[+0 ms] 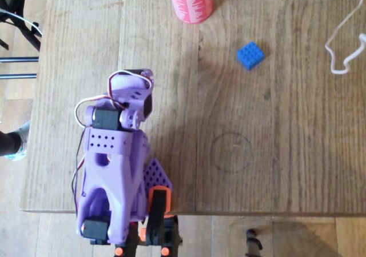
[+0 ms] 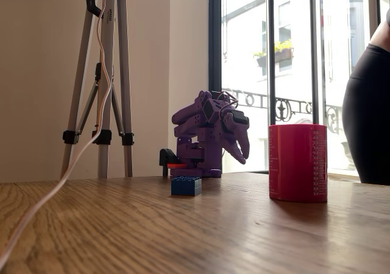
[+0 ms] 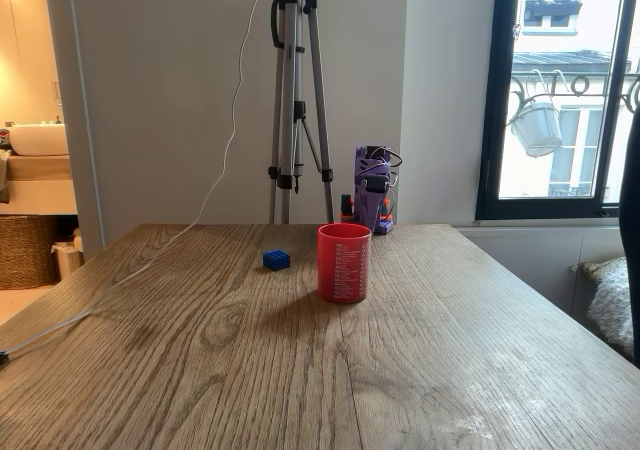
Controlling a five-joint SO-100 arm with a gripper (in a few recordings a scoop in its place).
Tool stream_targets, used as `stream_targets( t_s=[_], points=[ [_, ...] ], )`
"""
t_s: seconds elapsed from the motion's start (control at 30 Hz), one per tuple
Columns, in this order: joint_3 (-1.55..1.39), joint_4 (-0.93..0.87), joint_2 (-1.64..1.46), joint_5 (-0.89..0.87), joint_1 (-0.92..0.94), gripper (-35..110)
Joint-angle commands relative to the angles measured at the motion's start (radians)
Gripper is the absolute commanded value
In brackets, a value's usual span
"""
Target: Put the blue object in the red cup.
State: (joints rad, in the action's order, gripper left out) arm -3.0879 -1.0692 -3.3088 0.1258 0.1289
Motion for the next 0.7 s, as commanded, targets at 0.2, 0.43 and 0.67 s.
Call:
stream_targets(
  t_s=[0.2, 0.43, 0.67],
  points=[
    [0.031, -0.005, 0.021, -0.003, 0.091, 1],
    [0.414, -0.044, 0.517, -0.051, 0.181, 1],
    [0.916, -0.074, 1.114, -0.175, 0.364, 1]
  ],
)
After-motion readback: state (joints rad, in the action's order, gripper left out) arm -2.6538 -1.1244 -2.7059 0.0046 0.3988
